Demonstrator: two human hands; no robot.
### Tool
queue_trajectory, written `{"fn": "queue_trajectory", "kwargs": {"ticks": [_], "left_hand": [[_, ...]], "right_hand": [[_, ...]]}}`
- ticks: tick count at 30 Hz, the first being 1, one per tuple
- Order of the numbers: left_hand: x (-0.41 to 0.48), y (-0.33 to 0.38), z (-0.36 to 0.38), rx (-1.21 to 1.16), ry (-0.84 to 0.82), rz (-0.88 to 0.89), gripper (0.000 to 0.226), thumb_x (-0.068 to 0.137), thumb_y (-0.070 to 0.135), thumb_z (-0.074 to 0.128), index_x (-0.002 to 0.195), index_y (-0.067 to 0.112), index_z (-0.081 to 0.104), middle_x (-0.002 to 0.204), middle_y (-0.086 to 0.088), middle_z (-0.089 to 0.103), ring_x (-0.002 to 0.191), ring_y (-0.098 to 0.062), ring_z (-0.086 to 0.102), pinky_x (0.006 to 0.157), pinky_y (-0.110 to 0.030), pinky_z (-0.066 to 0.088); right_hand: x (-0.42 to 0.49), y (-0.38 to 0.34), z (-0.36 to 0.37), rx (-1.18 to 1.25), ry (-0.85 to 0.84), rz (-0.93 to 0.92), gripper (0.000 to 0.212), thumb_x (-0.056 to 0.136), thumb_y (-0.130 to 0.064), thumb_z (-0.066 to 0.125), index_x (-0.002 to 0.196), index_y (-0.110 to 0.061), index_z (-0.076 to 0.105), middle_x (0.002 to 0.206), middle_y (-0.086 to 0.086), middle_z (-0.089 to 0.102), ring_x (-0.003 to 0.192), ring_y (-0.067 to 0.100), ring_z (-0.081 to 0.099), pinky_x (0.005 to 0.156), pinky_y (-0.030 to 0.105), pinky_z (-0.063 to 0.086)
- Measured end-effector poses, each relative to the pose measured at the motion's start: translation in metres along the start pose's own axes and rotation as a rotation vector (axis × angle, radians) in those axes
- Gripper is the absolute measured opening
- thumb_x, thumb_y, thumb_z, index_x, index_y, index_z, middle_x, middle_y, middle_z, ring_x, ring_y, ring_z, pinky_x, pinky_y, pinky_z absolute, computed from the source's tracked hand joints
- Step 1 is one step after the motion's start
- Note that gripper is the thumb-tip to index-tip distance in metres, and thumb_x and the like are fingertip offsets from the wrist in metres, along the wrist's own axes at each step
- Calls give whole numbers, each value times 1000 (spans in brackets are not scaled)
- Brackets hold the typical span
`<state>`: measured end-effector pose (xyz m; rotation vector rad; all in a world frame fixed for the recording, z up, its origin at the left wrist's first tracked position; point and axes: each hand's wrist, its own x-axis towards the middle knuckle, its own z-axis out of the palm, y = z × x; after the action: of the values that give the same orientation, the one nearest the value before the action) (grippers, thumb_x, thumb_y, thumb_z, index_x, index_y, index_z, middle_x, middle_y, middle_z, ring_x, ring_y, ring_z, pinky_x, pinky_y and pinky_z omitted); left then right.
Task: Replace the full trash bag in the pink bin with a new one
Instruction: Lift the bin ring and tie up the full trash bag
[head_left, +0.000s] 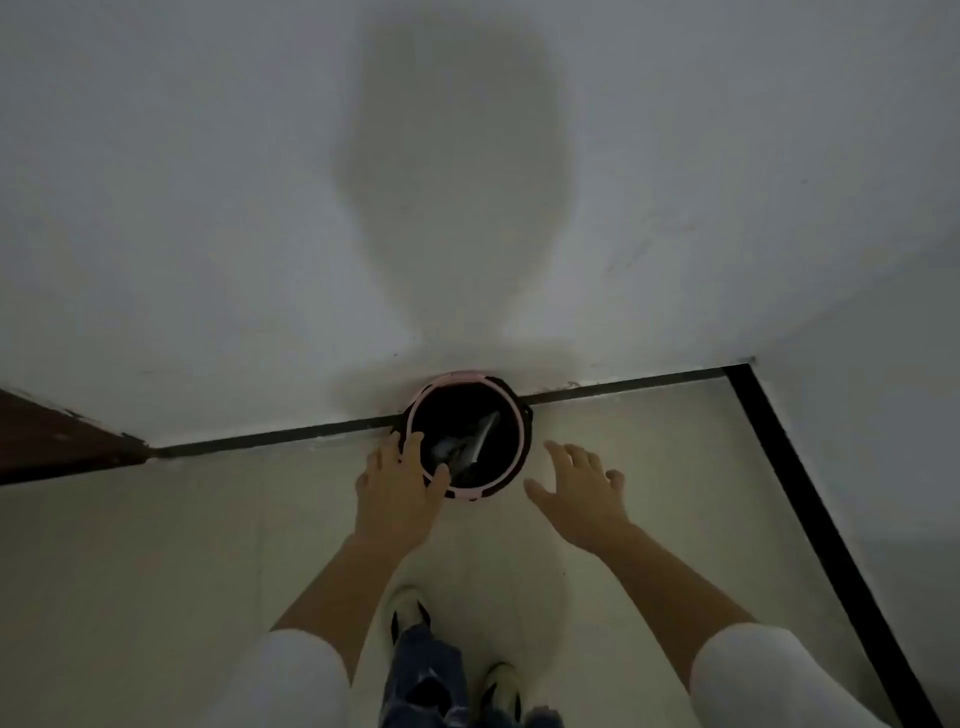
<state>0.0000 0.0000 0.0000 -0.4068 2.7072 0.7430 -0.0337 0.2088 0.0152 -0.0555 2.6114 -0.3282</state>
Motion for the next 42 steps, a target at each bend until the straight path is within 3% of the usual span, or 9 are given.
{"fn": "queue_trajectory", "kwargs": {"ticks": [10, 14, 18, 24, 29, 33, 36, 38, 42], "left_hand": [[125, -94, 209, -278, 84, -159, 59, 95, 38, 43, 147, 17, 23, 152, -13, 28, 137, -31, 28, 107, -48, 36], [165, -115, 283, -564, 368, -209, 47, 99, 27, 37, 143, 9, 33, 143, -17, 36, 129, -31, 38, 100, -34, 36], [197, -132, 320, -749, 547, -278, 43, 100, 23, 33, 141, 10, 38, 140, -13, 42, 128, -25, 43, 100, -24, 31], [205, -141, 332, -948, 620, -294, 37, 97, 17, 41, 132, 21, 50, 119, -13, 63, 107, -27, 60, 96, -42, 49], [198, -147, 315, -1231, 400, -380, 43, 93, 6, 48, 132, 22, 52, 92, -20, 65, 83, -31, 63, 73, -45, 58], [190, -164, 301, -1128, 5, -398, 59, 95, 7, 47, 142, 38, 33, 121, -13, 63, 90, -30, 68, 71, -39, 58], [207, -163, 282, -1014, -98, -386, 67, 95, 5, 46, 146, 42, 22, 131, -13, 57, 82, -26, 70, 66, -33, 60], [227, -133, 261, -999, -46, -274, 69, 96, 3, 44, 147, 42, 18, 132, -13, 57, 80, -24, 69, 64, -33, 60], [218, -137, 263, -795, -53, -260, 75, 95, 7, 45, 147, 43, 6, 133, -10, 56, 96, -31, 66, 84, -46, 56]], "right_hand": [[167, 52, 209, -94, 32, -246, 60, 92, -50, 42, 145, -26, 28, 153, 3, 29, 141, 22, 24, 111, 46, 21], [218, 72, 282, -87, 181, -476, 55, 83, -52, 40, 132, -27, 44, 140, 5, 47, 130, 21, 33, 102, 47, 36], [252, 80, 320, -49, 274, -664, 45, 82, -52, 51, 119, -26, 57, 133, 4, 51, 125, 19, 33, 99, 37, 30], [267, 91, 338, -52, 373, -836, 32, 82, -48, 57, 97, -25, 71, 114, -2, 63, 113, 18, 44, 89, 33, 29], [266, 96, 334, -97, 306, -861, 37, 81, -50, 52, 96, -23, 71, 97, -4, 65, 96, 13, 45, 82, 29, 27], [254, 110, 335, -144, 280, -905, 32, 81, -48, 50, 88, -24, 70, 84, -7, 64, 83, 11, 48, 81, 30, 27], [260, 102, 307, -66, 278, -936, 31, 85, -45, 50, 89, -19, 66, 82, -2, 61, 73, 19, 56, 78, 34, 40], [266, 97, 247, -34, 437, -975, 29, 88, -42, 52, 92, -17, 65, 81, 0, 60, 71, 21, 56, 73, 36, 44], [264, 65, 196, 89, 728, -1078, 31, 90, -33, 53, 111, -11, 58, 96, 6, 67, 86, 19, 55, 79, 33, 38]]}}
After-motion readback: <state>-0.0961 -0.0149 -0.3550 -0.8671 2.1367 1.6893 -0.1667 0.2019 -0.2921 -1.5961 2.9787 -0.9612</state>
